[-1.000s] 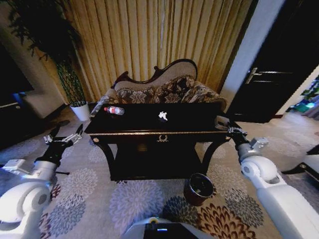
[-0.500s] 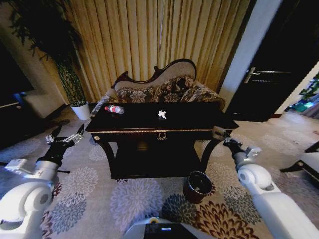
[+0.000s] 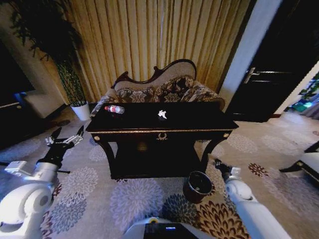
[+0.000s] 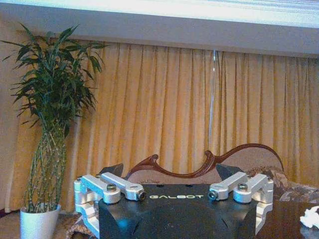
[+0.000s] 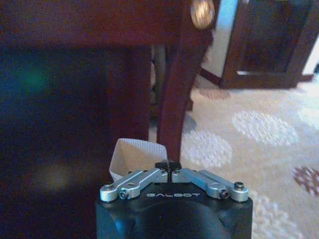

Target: Move to the front of the table and place the trash on the table into the trash bin.

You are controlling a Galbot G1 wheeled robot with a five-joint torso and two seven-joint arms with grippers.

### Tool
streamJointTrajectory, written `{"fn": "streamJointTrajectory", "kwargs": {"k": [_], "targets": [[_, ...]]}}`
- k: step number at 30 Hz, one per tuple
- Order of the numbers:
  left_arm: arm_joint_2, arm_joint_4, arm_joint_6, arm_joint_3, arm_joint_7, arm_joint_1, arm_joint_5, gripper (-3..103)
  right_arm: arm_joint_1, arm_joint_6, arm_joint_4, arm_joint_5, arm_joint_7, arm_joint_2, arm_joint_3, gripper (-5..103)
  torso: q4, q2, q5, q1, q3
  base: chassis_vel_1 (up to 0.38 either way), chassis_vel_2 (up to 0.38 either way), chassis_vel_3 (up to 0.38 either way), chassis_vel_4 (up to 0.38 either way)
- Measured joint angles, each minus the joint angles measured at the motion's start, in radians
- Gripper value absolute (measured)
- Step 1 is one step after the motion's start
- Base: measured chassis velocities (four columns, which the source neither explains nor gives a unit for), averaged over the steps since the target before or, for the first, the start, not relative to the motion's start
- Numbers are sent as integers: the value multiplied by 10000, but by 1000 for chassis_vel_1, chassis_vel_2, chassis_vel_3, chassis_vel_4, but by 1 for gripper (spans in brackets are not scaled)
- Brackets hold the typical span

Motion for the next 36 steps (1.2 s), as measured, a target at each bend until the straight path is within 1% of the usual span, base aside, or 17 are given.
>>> {"fn": "streamJointTrajectory", "kwargs": {"k": [1, 5, 13, 23, 24, 26, 29, 30, 33, 34, 36], "targets": [[0, 0, 0, 0, 0, 0, 0, 100, 0, 0, 0, 0, 0, 0, 0, 0, 0, 0, 0, 0, 0, 0, 0, 0, 0], [1, 26, -8, -69, 0, 10, -19, 100, 365, 288, -1223, -314, -21, 282, -176, 0, 0, 0, 0, 0, 0, 0, 0, 0, 0], [-27, 46, -22, -105, 11, 36, -37, 100, 630, 683, -2406, -1018, -179, 712, -228, 0, 1, 0, 1, 0, 0, 0, 0, 0, 0], [53, 77, -151, -33, 89, 2, -37, 100, 539, 821, -2425, -1113, -211, 870, -178, 0, 0, 1, 0, -1, 0, 0, 0, 0, 0], [32, 76, -154, -17, 98, 1, -37, 100, 503, 821, -2316, -1139, -209, 873, -179, 5, 1, 1, 0, 0, 0, 0, 0, 0, 0], [12, 74, -156, -7, 104, 1, -37, 100, 486, 821, -2243, -1153, -206, 876, -180, 5, 1, 1, -1, 0, 0, 0, 0, 0, 0], [-7, 73, -180, 0, 118, 39, -33, 100, 448, 821, -1994, -1163, -199, 905, -201, 21, 0, 1, -1, -1, 0, 0, 0, 0, 0], [-7, 73, -180, 0, 118, 39, -33, 100, 448, 821, -1994, -1163, -199, 905, -201, 21, 0, 1, -1, -1, 0, 0, 0, 0, 0], [5, 100, -212, -50, 121, 62, -34, 100, 443, 821, -1889, -1196, -186, 942, -229, 37, 1, 1, -1, 0, 0, 0, 0, 0, 0], [5, 100, -212, -50, 121, 62, -34, 100, 443, 821, -1889, -1196, -186, 942, -229, 37, 1, 1, -1, 0, 0, 0, 0, 0, 0], [15, 107, -219, -65, 123, 64, -38, 100, 431, 818, -1853, -1203, -177, 953, -229, 48, 1, 1, 0, -1, 0, 0, 0, 0, 0]]}}
